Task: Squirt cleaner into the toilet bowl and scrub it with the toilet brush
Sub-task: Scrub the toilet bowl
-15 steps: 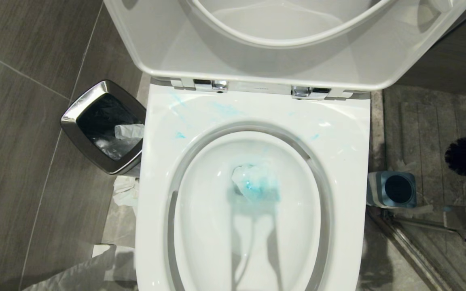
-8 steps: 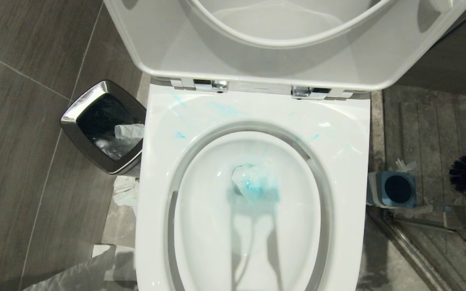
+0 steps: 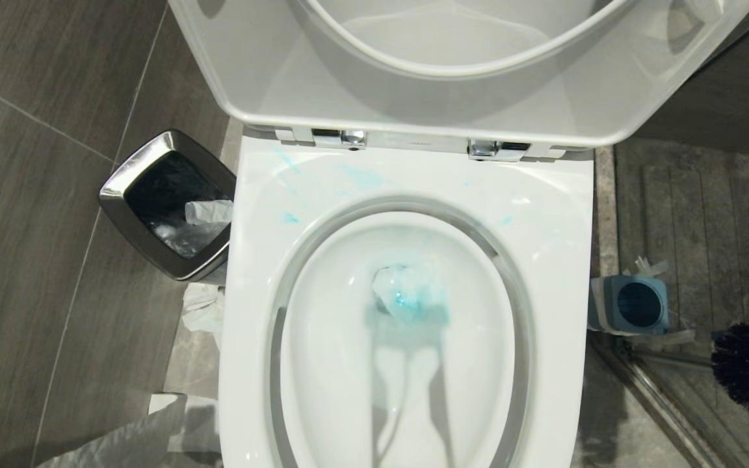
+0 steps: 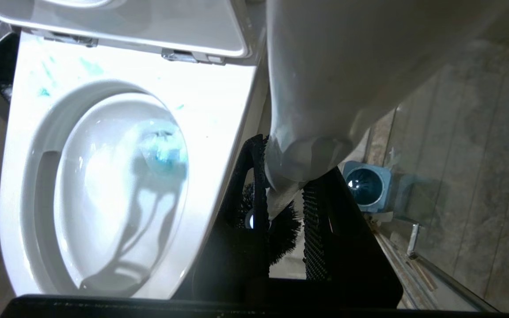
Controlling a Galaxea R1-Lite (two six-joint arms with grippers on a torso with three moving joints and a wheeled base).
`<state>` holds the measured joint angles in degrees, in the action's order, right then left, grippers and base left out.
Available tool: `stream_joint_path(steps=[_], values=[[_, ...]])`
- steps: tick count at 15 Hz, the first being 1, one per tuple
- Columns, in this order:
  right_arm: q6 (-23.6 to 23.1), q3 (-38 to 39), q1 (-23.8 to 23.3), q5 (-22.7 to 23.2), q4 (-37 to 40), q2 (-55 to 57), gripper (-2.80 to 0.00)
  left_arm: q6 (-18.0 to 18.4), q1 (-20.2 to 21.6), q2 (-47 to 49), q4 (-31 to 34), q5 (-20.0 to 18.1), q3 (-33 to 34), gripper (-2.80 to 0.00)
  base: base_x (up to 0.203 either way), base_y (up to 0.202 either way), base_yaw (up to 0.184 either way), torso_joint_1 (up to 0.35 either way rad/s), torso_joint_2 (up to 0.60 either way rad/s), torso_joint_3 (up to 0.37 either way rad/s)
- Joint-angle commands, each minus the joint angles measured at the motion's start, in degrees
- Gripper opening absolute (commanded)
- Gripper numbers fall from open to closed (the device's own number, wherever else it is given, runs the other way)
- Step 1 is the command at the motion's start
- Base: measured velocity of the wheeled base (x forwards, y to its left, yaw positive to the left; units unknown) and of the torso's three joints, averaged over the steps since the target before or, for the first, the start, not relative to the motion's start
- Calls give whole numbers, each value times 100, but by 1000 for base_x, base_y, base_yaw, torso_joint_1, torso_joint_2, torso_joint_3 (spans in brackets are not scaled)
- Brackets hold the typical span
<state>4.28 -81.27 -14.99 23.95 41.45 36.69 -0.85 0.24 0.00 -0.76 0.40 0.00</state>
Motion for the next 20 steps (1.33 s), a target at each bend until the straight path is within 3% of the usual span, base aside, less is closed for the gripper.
stream_joint_path(steps=[1, 10, 13, 16, 20], values=[[11, -30, -71, 22, 30, -74, -280, -3, 2, 0, -3, 4, 44, -280, 0, 0, 0, 7, -4, 120], [76, 95, -107, 22, 27, -24, -280, 6, 2, 0, -3, 4, 44, -280, 0, 0, 0, 0, 3, 192], [67, 205, -475, 94, 24, 132, -280, 6, 2, 0, -3, 4, 44, -280, 0, 0, 0, 1, 3, 207], [2, 173, -1305, 584, 30, 240, -280, 6, 2, 0, -3, 4, 44, -280, 0, 0, 0, 0, 5, 203], [-144, -47, -3144, 2246, 29, 510, -280, 6, 2, 0, -3, 4, 44, -280, 0, 0, 0, 0, 2, 201]])
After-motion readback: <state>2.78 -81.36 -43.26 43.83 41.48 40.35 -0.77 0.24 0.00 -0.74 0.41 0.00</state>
